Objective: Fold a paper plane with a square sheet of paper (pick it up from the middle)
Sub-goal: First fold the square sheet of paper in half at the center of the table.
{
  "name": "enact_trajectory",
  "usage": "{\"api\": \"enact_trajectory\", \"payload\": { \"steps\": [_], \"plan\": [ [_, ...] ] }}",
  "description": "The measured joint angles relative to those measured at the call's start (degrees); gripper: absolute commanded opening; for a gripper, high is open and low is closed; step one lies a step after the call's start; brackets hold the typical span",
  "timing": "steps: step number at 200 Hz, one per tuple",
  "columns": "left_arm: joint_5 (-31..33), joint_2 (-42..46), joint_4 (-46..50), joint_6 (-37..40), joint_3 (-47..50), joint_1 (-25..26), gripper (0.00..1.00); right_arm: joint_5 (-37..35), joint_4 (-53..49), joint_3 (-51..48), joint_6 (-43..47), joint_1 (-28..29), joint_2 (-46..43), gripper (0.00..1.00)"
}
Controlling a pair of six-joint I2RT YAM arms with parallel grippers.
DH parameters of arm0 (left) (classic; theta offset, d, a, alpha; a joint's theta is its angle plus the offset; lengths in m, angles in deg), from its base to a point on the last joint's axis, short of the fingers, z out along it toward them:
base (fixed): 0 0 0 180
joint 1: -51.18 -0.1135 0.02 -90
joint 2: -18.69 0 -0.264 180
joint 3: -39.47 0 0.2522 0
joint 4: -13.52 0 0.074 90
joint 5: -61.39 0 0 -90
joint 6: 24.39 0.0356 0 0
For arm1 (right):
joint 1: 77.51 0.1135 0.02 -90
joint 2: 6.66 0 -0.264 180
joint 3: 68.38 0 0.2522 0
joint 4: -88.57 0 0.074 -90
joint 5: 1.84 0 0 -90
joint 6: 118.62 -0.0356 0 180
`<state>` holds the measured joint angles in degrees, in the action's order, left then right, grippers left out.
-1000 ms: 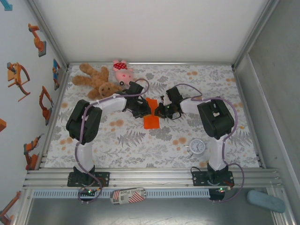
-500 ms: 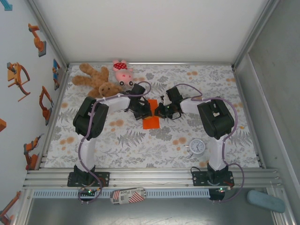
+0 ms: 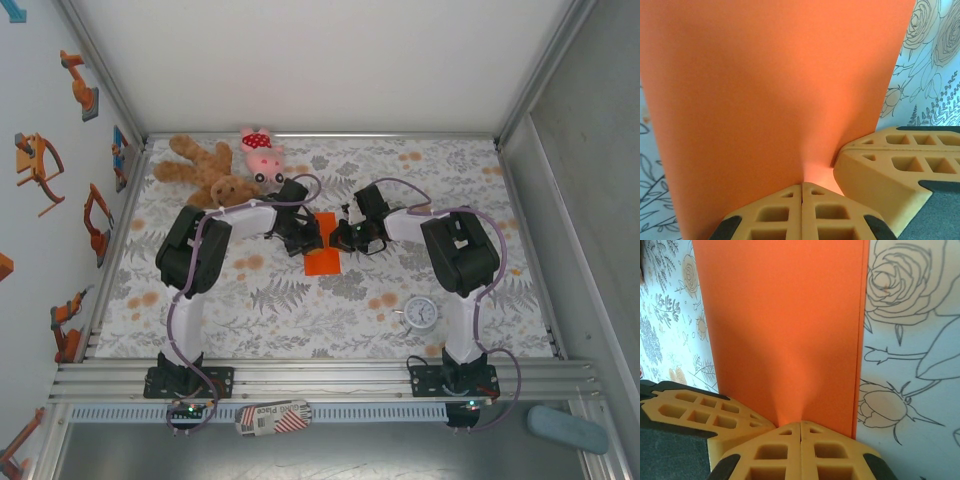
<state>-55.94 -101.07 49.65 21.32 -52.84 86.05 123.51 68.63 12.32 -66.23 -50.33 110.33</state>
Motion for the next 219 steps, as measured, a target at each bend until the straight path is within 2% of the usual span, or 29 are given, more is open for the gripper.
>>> {"api": "enact_trajectory", "payload": {
  "steps": [85,121,153,219],
  "plan": [
    [-0.83,7.80,-1.84,0.22,11.61,-5.53,0.07,0.17,-0.87,0.68,1.27,0.00,0.44,0.00],
    [-0.79,11.13,-1.18,1.09,13.22,-7.06,0.06,0.22,-0.87,0.70,1.29,0.00,0.48,0.00],
    [-2.82,14.73,-7.52,0.81,13.14,-6.27,0.06,0.24,-0.87,0.70,1.29,0.00,0.48,0.00],
    [-7.28,6.51,-19.69,-4.04,11.43,-3.32,0.06,0.55,-0.94,0.81,1.27,-0.04,0.66,0.00]
  ]
}}
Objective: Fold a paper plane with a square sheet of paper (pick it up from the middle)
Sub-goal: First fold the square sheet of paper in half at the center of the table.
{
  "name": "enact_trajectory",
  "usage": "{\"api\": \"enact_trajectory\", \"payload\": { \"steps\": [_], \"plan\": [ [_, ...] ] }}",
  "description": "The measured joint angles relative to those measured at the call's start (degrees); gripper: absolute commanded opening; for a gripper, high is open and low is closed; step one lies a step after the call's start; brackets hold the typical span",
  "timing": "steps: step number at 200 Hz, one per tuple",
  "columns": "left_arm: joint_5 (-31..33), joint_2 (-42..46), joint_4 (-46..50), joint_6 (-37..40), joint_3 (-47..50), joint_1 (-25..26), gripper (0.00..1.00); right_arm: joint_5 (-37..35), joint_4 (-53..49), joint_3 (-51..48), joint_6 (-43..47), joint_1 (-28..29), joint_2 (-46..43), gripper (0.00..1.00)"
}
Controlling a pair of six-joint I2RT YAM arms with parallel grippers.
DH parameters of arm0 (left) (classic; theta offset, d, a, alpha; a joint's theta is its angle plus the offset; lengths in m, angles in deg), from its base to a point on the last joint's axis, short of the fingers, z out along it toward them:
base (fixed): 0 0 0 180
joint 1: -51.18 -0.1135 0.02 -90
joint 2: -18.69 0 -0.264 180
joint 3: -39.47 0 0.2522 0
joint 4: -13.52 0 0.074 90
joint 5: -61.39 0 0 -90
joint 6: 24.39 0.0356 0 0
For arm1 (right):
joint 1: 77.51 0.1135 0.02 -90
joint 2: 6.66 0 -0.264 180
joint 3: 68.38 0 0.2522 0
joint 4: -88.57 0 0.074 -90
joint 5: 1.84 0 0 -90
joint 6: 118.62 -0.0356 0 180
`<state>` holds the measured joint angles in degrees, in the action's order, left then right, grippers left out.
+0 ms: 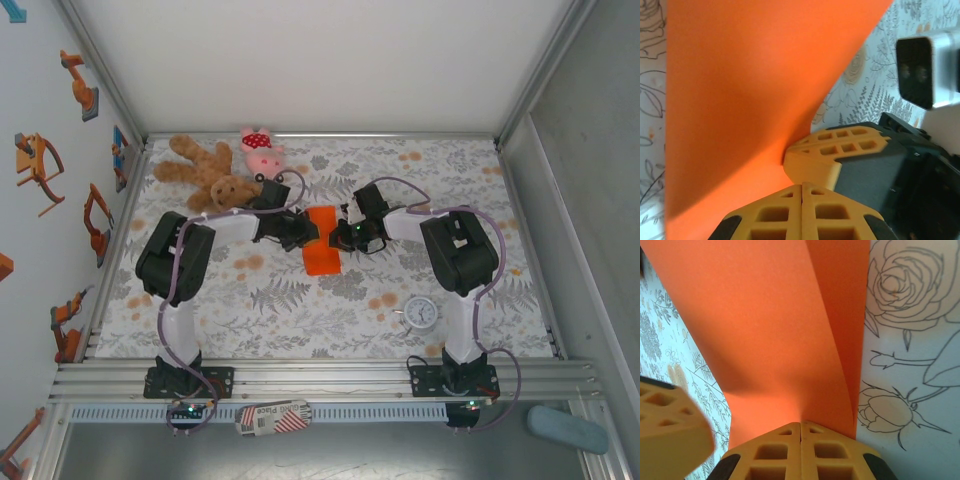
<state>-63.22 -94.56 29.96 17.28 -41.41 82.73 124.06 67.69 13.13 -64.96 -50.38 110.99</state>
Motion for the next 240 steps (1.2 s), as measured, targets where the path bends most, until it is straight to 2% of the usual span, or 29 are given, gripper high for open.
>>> {"api": "enact_trajectory", "payload": {
  "steps": [71,123,198,216,240],
  "plan": [
    [0.00,-1.66,-3.48,-0.70,4.55,-1.01,0.06,0.11,-0.13,-0.02,0.02,-0.02,0.22,0.00],
    [-0.17,-1.51,-3.48,2.16,5.01,-2.21,0.06,0.09,-0.11,0.00,0.42,0.00,0.37,0.00],
    [4.20,2.36,-1.51,7.72,7.17,-8.96,0.07,0.07,-0.48,-0.02,0.63,0.00,0.52,0.00],
    [4.20,3.72,-3.19,7.67,7.78,-8.11,0.08,0.09,-0.48,-0.02,0.63,0.00,0.52,0.00],
    [3.91,3.89,-6.49,6.93,7.10,-4.15,0.08,0.09,-0.48,-0.02,0.63,0.00,0.52,0.00]
  ]
}}
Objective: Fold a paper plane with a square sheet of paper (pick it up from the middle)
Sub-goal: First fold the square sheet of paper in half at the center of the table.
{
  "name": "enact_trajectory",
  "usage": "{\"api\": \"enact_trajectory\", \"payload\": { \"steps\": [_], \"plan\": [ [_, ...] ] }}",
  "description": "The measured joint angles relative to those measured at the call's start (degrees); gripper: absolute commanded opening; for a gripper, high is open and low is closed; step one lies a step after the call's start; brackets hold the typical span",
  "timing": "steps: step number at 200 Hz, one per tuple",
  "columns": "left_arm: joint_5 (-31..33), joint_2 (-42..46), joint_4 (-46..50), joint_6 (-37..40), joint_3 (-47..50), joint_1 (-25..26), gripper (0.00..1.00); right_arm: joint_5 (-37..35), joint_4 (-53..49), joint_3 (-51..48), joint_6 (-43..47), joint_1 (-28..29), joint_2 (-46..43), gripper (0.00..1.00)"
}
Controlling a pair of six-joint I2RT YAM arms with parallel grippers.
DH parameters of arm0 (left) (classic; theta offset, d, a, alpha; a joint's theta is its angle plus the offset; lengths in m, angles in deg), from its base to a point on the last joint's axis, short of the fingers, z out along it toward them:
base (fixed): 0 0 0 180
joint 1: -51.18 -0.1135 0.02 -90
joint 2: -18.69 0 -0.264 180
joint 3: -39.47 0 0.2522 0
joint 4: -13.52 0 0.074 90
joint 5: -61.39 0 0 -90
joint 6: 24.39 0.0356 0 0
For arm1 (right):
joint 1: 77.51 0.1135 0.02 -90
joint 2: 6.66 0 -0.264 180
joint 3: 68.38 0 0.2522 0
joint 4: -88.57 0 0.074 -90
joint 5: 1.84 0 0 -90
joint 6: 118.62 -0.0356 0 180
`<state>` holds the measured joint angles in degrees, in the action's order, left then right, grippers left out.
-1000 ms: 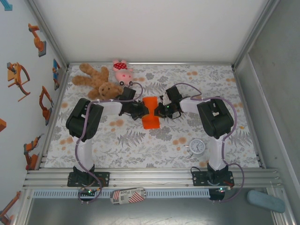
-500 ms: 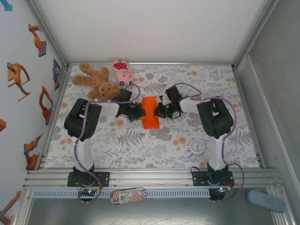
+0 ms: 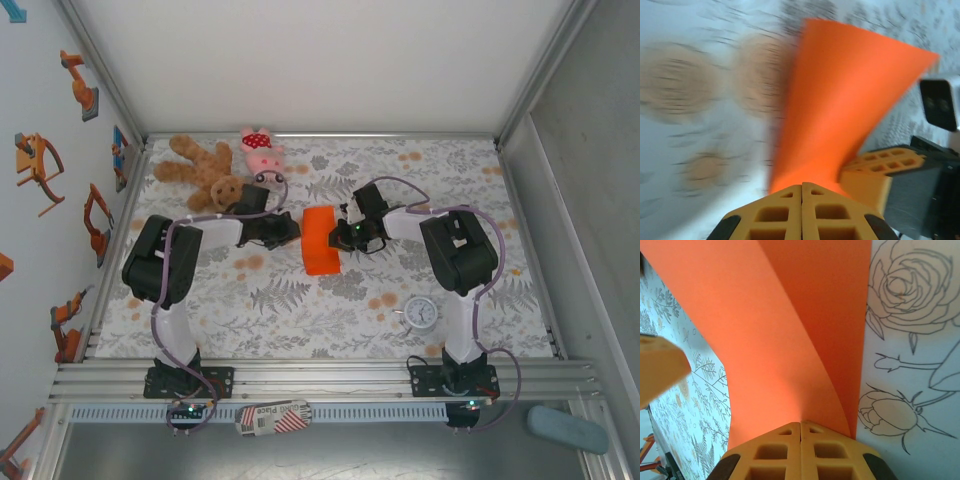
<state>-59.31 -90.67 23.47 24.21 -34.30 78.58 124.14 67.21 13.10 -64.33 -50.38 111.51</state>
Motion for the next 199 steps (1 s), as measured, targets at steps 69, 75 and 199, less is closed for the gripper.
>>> {"api": "enact_trajectory", "payload": {
  "steps": [69,75,199],
  "plan": [
    [-0.87,-7.08,-1.42,-1.79,-4.17,2.25,0.08,0.00,-0.04,0.02,0.02,0.00,0.00,0.00],
    [-1.14,-7.32,-1.18,-1.84,-4.44,1.77,0.08,0.00,-0.04,0.02,0.04,0.00,0.00,0.00],
    [2.99,-1.73,6.34,3.80,-5.51,-3.13,0.08,0.02,-0.11,0.00,1.07,-0.17,0.00,0.00]
  ]
}}
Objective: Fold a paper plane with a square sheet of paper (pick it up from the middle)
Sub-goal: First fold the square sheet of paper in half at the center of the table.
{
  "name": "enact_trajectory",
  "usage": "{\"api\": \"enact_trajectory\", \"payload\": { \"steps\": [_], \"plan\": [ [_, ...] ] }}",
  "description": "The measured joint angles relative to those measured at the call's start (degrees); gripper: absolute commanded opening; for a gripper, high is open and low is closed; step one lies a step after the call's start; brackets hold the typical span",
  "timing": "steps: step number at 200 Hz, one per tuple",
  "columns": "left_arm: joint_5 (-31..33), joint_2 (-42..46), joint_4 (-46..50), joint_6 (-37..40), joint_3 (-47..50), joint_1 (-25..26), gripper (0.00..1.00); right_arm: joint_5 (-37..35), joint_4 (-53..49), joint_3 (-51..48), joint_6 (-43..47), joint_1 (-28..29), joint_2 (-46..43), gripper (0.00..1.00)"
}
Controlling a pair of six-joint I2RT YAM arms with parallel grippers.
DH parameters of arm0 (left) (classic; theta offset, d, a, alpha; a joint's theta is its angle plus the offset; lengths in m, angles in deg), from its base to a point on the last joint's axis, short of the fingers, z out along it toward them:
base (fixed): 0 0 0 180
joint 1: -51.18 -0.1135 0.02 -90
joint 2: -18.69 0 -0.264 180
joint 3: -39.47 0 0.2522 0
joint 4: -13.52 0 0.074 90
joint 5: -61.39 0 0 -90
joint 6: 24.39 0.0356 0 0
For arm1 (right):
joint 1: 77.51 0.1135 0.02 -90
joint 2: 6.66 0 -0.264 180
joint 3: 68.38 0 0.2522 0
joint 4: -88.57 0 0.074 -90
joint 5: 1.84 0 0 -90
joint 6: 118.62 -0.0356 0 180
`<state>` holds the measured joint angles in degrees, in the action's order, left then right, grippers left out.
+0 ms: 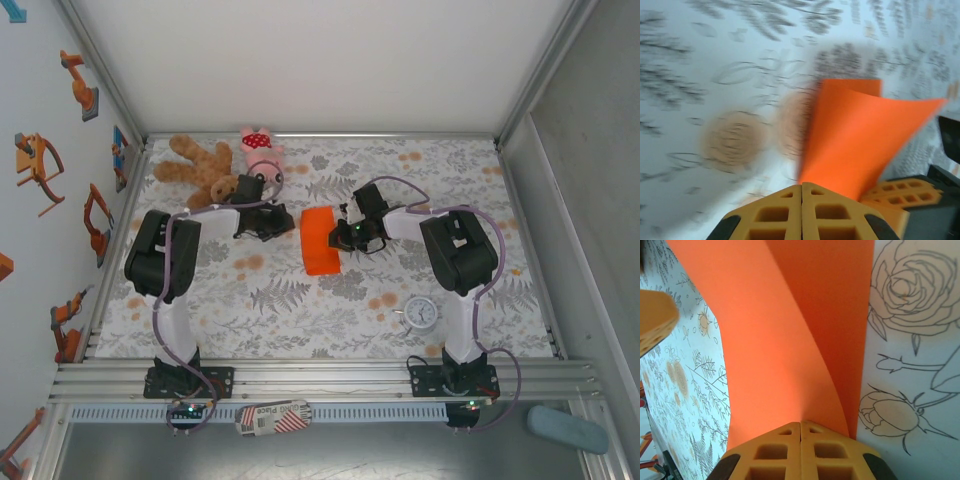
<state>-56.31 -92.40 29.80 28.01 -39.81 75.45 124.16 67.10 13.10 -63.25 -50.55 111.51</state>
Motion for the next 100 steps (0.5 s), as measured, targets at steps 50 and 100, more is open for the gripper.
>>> {"api": "enact_trajectory", "payload": {
  "steps": [50,100],
  "plan": [
    [-0.72,-3.21,-1.64,-1.44,-3.54,4.90,0.07,0.04,0.00,0.02,0.07,-0.04,0.04,0.00],
    [1.88,-8.59,0.94,-2.60,-7.72,3.87,0.07,0.04,0.00,0.00,0.24,-0.04,0.04,0.00]
  ]
}}
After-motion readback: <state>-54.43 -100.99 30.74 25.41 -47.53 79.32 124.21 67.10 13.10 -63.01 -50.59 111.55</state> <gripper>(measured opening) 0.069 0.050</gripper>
